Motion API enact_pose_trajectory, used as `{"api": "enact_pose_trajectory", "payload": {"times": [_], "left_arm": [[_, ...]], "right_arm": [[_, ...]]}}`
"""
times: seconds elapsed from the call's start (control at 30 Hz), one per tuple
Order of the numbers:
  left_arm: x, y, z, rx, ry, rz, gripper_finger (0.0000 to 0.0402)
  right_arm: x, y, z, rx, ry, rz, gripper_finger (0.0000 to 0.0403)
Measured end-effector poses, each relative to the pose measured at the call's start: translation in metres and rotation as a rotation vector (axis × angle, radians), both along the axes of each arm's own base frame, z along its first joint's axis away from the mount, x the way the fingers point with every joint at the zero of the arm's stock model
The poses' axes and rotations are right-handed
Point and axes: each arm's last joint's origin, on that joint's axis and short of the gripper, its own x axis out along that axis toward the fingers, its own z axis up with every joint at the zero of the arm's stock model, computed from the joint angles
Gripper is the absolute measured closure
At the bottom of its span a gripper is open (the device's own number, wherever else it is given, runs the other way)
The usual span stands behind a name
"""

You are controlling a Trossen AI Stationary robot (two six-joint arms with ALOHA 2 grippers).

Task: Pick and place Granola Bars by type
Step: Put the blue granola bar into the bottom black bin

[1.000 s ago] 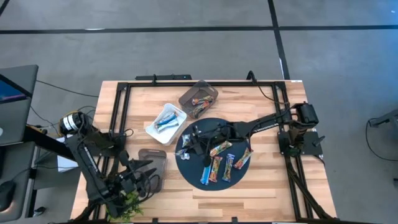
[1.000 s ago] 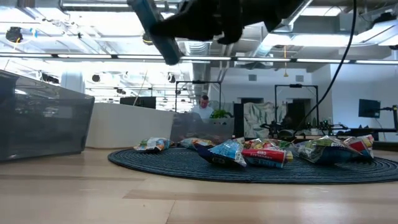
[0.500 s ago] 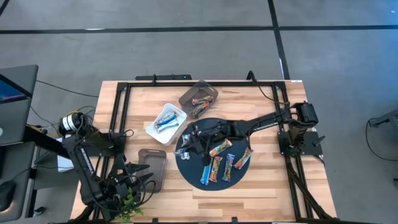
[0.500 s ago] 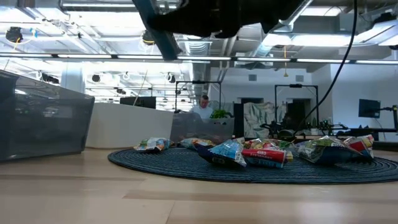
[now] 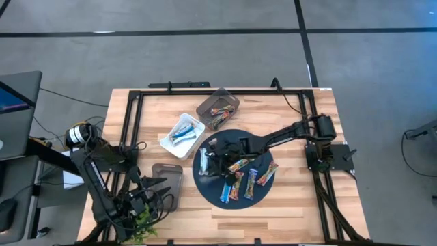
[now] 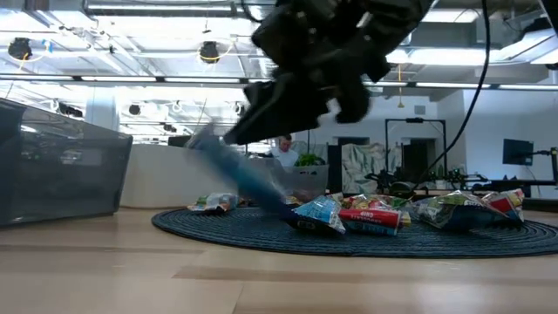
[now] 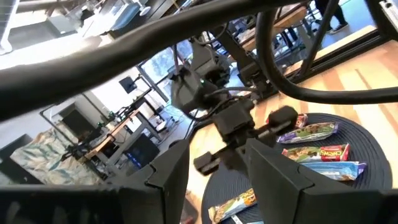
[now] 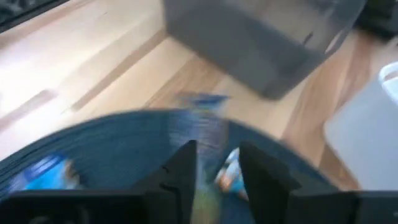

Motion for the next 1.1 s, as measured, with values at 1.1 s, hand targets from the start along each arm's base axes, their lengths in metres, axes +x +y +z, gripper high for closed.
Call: {"api": "enact_pose_trajectory", "payload": {"times": [1.1], "left_arm": [[0.152, 0.053, -0.024, -0.384, 0.552, -0.168, 0.0251]], "right_arm": [[-0.169, -0.046, 0.095, -0.079, -0.066, -0.542, 0.015]]}}
